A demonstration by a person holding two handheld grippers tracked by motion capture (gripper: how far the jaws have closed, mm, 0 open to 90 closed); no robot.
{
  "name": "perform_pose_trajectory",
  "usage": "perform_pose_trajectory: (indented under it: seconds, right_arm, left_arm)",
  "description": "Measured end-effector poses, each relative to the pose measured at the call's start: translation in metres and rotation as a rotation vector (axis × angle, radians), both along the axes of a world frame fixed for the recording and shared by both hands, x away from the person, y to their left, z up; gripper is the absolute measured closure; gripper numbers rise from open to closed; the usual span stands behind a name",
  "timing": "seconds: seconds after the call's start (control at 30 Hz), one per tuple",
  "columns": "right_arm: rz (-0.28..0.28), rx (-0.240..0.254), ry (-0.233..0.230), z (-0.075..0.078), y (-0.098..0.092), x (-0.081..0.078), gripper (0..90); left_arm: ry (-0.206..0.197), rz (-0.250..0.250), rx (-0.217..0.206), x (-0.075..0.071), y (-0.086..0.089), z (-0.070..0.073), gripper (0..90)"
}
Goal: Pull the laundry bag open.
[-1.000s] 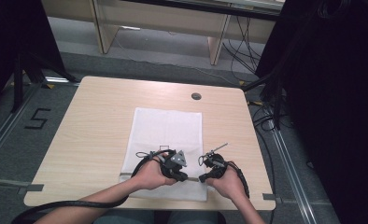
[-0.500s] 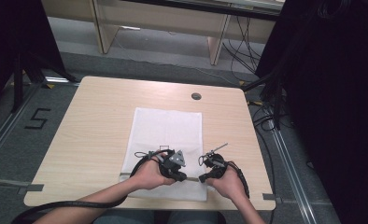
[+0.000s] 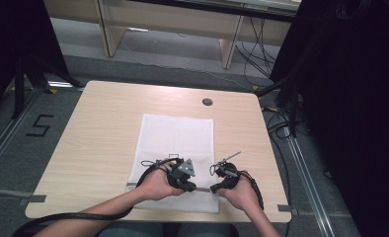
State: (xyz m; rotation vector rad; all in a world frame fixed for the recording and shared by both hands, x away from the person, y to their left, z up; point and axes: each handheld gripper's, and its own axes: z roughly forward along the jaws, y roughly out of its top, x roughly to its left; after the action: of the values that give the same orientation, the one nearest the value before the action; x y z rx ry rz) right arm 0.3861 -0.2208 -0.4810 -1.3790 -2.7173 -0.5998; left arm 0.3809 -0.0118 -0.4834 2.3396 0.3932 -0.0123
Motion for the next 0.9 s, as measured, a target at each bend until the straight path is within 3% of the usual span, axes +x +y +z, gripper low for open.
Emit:
perform_pose_trajectory:
  seconds: [0.9]
  right_arm:
    - [0.001,0.002,-0.011,-0.0011,-0.0002,-0.0002,90.0]
  left_arm:
    - [-0.013,-0.008,0.001,0.001,0.0093,0.0019,87.6]
